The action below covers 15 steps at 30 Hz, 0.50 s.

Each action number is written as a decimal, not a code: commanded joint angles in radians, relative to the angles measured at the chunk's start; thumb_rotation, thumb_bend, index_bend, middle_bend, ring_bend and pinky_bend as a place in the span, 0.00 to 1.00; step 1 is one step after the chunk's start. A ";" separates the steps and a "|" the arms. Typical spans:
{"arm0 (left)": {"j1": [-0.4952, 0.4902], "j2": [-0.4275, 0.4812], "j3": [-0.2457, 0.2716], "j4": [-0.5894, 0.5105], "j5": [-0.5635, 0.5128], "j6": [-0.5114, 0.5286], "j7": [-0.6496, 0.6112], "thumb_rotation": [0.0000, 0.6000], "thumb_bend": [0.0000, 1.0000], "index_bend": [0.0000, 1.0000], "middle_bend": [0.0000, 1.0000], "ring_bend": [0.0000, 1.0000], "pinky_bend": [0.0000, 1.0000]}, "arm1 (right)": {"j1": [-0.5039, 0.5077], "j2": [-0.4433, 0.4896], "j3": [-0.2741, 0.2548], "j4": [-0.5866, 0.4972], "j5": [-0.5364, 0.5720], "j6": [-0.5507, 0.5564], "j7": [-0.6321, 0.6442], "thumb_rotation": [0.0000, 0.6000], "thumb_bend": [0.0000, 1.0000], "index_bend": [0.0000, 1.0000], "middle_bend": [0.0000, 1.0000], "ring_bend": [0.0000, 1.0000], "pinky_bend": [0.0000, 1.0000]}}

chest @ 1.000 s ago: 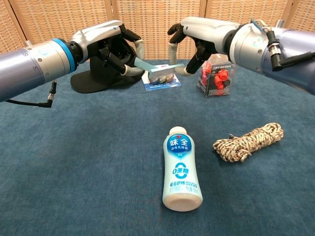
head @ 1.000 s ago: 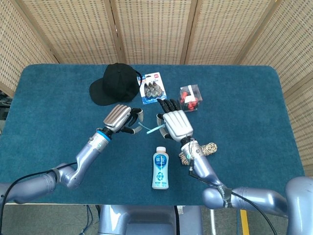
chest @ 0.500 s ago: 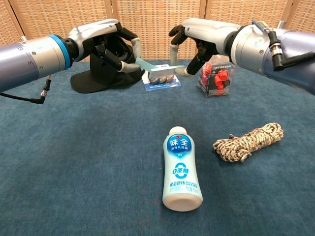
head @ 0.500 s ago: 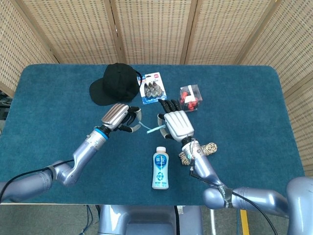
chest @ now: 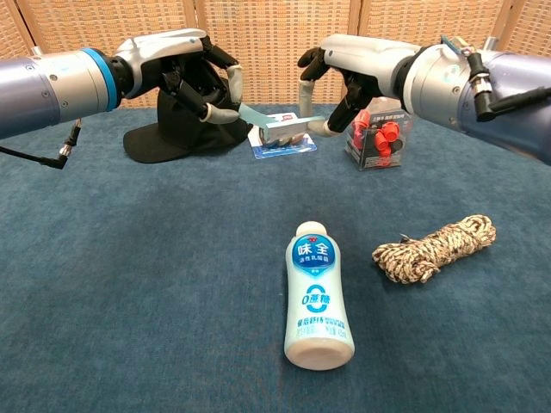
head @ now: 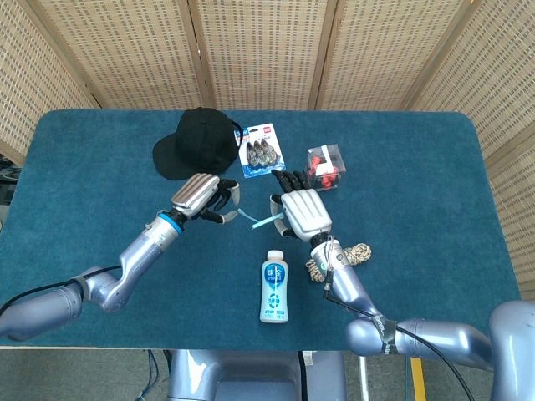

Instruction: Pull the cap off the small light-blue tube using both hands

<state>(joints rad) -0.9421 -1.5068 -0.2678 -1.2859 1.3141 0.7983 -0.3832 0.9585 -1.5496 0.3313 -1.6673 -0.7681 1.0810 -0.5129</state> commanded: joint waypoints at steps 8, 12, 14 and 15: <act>-0.006 -0.004 0.000 -0.004 -0.011 -0.021 -0.037 1.00 0.30 0.56 0.85 0.84 0.82 | 0.004 -0.001 0.005 -0.018 0.019 0.000 0.004 1.00 0.65 0.64 0.05 0.00 0.00; -0.010 -0.006 0.000 -0.004 -0.005 -0.026 -0.060 1.00 0.31 0.56 0.85 0.84 0.82 | 0.006 0.005 0.011 -0.026 0.037 0.001 0.003 1.00 0.66 0.64 0.05 0.00 0.00; -0.012 -0.008 0.000 -0.002 -0.003 -0.025 -0.064 1.00 0.31 0.56 0.85 0.84 0.82 | 0.007 0.007 0.011 -0.027 0.041 0.002 0.003 1.00 0.66 0.64 0.05 0.00 0.00; -0.012 -0.010 0.001 -0.001 -0.003 -0.025 -0.065 1.00 0.32 0.56 0.85 0.84 0.82 | 0.007 0.008 0.011 -0.028 0.043 0.002 0.003 1.00 0.66 0.64 0.05 0.00 0.00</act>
<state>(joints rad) -0.9539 -1.5161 -0.2674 -1.2869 1.3113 0.7735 -0.4481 0.9650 -1.5419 0.3425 -1.6949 -0.7256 1.0826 -0.5095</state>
